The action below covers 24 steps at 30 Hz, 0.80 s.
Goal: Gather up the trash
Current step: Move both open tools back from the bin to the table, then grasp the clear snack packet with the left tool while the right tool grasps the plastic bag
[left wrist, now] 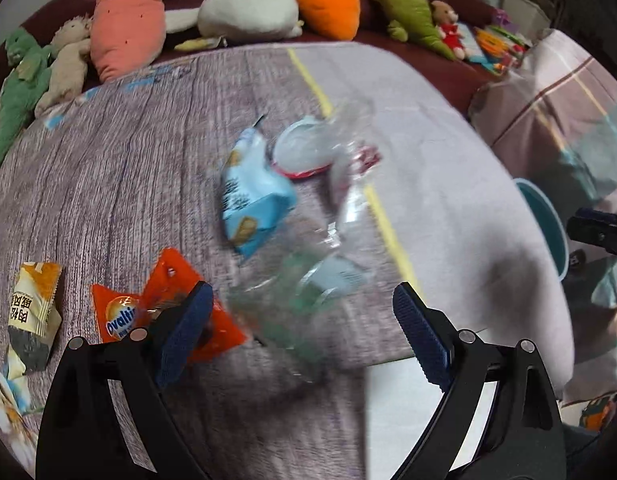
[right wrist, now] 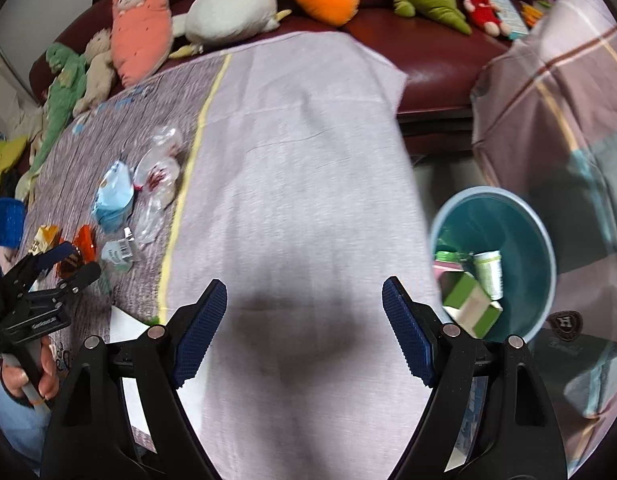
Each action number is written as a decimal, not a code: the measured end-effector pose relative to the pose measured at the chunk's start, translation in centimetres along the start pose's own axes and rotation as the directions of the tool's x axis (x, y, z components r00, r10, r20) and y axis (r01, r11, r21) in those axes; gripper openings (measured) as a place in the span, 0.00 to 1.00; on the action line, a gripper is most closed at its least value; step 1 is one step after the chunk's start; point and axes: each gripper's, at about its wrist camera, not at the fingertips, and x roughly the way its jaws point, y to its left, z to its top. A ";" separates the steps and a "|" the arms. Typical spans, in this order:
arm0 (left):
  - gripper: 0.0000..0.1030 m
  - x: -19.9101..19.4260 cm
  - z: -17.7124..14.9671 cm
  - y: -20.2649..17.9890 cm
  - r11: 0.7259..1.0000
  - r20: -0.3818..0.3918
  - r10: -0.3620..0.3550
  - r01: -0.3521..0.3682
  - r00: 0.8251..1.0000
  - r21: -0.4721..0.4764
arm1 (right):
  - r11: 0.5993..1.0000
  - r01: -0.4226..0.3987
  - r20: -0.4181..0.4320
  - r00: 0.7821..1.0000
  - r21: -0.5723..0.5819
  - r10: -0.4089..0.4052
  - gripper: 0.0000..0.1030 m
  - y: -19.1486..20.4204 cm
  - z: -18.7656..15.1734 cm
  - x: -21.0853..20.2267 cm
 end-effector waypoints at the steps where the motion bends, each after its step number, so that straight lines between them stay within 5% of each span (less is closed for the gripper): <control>1: 0.89 0.4 -0.1 0.3 1.000 -0.010 -0.005 0.005 1.000 0.010 | 1.000 -0.002 -0.007 1.000 -0.005 0.002 0.74 0.4 0.1 0.3; 7: 0.89 2.4 -0.4 0.9 0.993 -0.048 -0.001 0.007 0.999 0.121 | 1.000 -0.011 -0.039 0.999 -0.018 0.010 0.74 2.0 0.8 1.7; 14: 0.88 4.2 -0.3 1.8 0.988 -0.068 -0.056 0.065 0.996 0.140 | 1.000 -0.008 -0.072 0.997 -0.024 0.007 0.74 3.2 1.7 3.4; 15: 0.85 4.3 -0.3 1.8 0.987 -0.061 -0.076 0.084 0.995 0.139 | 1.000 -0.010 -0.077 0.997 -0.024 0.008 0.74 3.4 1.9 3.6; 17: 0.61 4.3 -0.4 1.6 0.985 -0.057 -0.097 0.104 0.994 0.137 | 1.000 -0.017 -0.085 0.996 -0.025 0.015 0.74 4.0 2.2 4.2; 24: 0.59 3.5 -0.5 4.0 0.983 -0.008 -0.182 0.182 0.983 0.006 | 0.996 -0.059 -0.093 0.994 -0.064 0.053 0.74 7.3 4.3 6.5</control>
